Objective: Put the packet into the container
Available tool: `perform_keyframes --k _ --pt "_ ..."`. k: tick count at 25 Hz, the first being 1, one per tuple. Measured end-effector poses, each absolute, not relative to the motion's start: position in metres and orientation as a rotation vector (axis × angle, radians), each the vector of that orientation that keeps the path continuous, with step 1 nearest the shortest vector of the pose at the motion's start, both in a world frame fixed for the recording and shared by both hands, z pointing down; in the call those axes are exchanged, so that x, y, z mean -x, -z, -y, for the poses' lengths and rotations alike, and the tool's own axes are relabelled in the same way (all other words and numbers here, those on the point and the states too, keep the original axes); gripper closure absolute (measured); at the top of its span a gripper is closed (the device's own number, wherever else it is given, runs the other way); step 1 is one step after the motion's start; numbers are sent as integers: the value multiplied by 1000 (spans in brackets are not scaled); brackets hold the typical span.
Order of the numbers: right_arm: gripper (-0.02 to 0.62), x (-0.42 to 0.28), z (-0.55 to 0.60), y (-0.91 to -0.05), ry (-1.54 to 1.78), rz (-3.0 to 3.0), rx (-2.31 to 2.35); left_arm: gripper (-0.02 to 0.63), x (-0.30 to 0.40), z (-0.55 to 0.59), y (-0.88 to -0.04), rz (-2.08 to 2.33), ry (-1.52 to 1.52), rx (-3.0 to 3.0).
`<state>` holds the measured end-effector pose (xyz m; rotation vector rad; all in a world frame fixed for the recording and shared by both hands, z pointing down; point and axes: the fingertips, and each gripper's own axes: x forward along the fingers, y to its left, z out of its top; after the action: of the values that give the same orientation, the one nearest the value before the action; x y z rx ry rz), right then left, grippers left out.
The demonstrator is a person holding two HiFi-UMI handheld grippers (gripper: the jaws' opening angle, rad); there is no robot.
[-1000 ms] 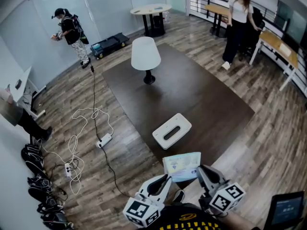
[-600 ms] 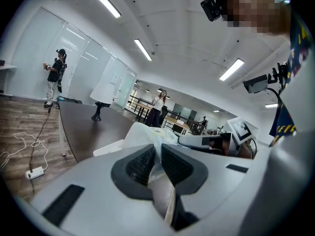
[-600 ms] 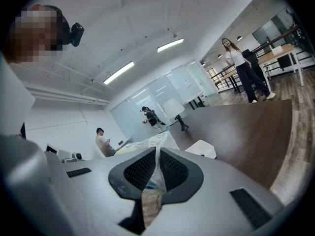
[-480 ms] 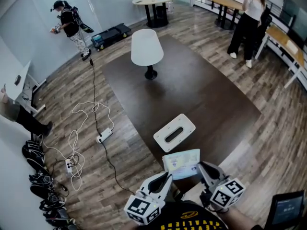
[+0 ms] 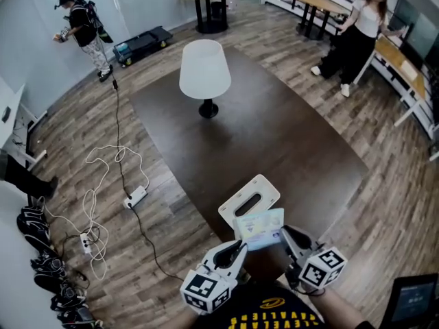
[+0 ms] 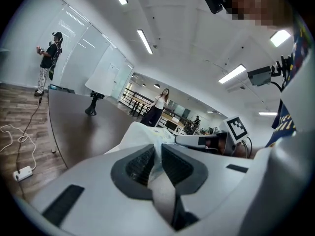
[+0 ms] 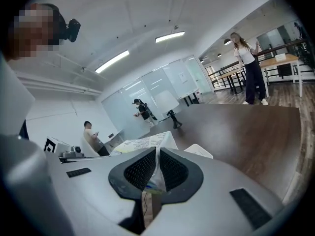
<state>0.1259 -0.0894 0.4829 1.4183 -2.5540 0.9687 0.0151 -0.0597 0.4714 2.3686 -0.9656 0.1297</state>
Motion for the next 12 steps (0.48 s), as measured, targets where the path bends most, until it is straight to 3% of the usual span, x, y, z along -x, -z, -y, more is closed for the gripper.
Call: perform_keyframes --k 12 --pt "560 -118 132 -506 -916 2502 -1300 560 -12 96 -502 966 -162 -2283"
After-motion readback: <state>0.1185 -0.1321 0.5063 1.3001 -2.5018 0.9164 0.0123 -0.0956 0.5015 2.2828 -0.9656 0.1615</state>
